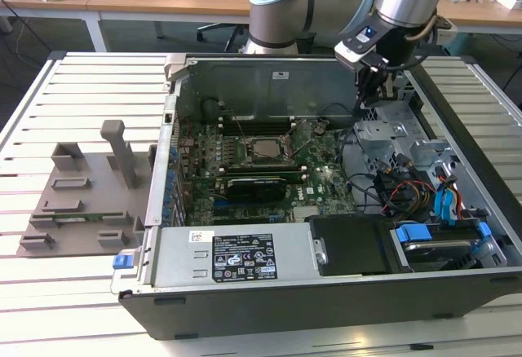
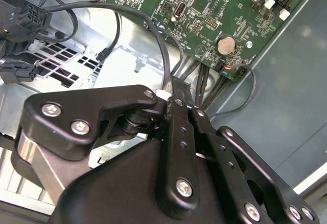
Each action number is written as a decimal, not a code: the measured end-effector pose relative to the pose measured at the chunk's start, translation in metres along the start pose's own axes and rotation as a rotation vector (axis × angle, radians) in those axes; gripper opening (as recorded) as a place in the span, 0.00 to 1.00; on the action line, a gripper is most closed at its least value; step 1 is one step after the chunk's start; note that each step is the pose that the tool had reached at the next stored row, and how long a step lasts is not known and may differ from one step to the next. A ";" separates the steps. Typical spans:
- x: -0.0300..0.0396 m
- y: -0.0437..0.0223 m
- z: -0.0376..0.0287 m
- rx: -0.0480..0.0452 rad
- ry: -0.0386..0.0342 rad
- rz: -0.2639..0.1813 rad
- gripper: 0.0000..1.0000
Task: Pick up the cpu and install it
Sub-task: 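Close the cpu cover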
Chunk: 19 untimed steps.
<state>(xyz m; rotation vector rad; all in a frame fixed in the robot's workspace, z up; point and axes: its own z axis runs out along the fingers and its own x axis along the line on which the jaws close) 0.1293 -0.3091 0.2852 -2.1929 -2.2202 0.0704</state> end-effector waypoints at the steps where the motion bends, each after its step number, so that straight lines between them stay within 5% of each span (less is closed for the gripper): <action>1: 0.0000 0.0008 0.0024 0.0001 0.0000 0.000 0.11; 5: 0.0003 -0.0129 0.0055 0.0000 0.0058 -0.001 0.11; 11: 0.0006 -0.0411 0.0106 -0.0007 0.0431 -0.003 0.11; 16: 0.0001 -0.0490 0.0209 -0.0005 0.0429 -0.003 0.11; 19: 0.0003 -0.0626 0.0281 -0.0005 0.0427 -0.003 0.11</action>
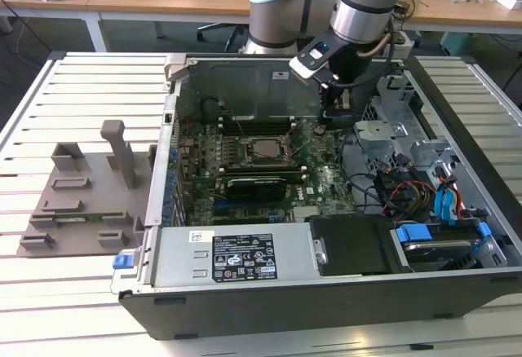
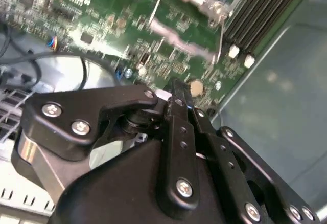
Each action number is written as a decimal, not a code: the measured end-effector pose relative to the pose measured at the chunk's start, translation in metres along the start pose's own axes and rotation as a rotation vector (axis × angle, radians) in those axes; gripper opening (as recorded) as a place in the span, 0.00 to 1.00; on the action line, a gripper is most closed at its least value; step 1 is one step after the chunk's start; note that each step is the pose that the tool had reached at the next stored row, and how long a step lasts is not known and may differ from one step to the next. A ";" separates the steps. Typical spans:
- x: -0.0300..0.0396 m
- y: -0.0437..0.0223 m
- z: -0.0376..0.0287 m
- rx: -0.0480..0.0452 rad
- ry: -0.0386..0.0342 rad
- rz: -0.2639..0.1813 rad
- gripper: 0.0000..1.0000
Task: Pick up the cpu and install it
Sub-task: 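Close the cpu cover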
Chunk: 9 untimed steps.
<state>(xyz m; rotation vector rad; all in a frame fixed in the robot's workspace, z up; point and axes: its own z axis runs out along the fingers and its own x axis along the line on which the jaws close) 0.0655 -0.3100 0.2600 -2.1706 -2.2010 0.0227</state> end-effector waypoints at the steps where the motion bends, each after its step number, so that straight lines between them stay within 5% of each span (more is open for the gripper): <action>1: 0.0000 -0.0027 0.0017 -0.0001 0.0002 0.000 0.11; 9: 0.0001 -0.0251 0.0074 -0.0001 0.0001 0.000 0.11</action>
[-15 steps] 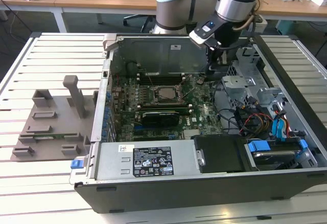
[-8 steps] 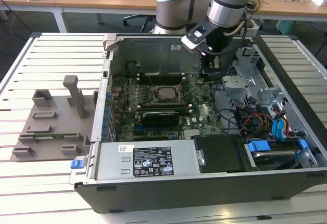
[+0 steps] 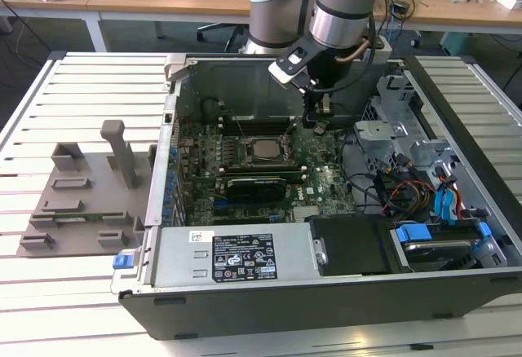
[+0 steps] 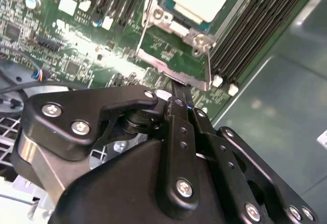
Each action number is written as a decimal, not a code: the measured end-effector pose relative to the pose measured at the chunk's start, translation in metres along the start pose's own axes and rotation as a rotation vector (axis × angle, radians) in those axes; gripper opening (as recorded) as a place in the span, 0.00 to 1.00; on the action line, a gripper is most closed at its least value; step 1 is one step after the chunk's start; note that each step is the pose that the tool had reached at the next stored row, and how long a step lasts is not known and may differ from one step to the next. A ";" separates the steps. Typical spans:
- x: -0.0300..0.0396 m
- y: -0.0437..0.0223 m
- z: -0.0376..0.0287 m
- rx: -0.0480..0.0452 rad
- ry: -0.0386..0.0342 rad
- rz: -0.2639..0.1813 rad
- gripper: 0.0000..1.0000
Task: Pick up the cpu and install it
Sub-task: 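Close the cpu cover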
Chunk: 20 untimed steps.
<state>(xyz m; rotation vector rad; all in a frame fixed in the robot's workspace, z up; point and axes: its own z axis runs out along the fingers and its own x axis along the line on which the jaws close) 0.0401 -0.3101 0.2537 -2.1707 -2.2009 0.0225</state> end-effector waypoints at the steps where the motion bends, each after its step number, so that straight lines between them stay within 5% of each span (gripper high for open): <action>1: 0.0000 -0.0015 0.0001 0.0000 -0.0001 0.000 0.11; 5: 0.0001 -0.0074 0.0005 0.0001 -0.0001 0.000 0.11; 7: 0.0003 -0.0247 0.0024 0.0001 -0.0001 0.000 0.11; 9: 0.0004 -0.0337 0.0040 0.0000 0.0000 0.000 0.11; 20: 0.0004 -0.0384 0.0063 0.0001 -0.0001 0.000 0.11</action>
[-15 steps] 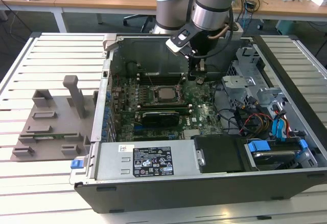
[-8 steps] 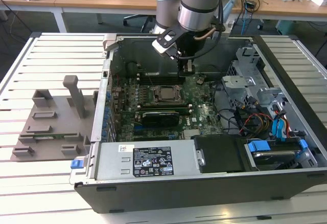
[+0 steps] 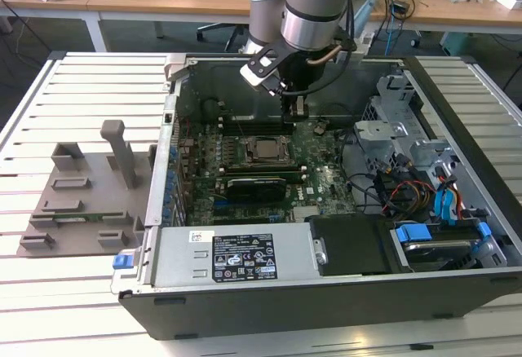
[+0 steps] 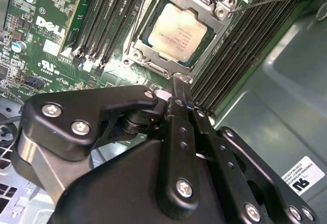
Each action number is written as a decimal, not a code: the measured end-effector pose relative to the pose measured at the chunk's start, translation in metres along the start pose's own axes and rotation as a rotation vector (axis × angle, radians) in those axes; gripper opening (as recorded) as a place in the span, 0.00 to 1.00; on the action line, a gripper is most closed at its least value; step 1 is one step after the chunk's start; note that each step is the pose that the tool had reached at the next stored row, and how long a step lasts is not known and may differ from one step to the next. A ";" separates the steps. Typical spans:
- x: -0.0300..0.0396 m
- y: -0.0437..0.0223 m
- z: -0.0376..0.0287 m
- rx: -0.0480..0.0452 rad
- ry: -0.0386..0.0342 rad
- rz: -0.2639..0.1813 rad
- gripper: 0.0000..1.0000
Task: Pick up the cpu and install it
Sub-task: 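Close the cpu cover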
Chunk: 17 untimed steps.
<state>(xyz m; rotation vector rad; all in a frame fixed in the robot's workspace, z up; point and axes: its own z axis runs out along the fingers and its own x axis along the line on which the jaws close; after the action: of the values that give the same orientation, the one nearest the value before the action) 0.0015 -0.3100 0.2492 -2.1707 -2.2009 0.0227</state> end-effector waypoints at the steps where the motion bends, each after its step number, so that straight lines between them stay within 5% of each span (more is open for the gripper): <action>1: 0.0000 -0.0002 0.0001 0.0000 0.0000 0.000 0.11; 17: 0.0000 -0.0093 0.0062 0.0000 0.0001 0.000 0.11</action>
<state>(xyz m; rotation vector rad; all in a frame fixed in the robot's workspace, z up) -0.0081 -0.3100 0.2434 -2.1705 -2.2010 0.0225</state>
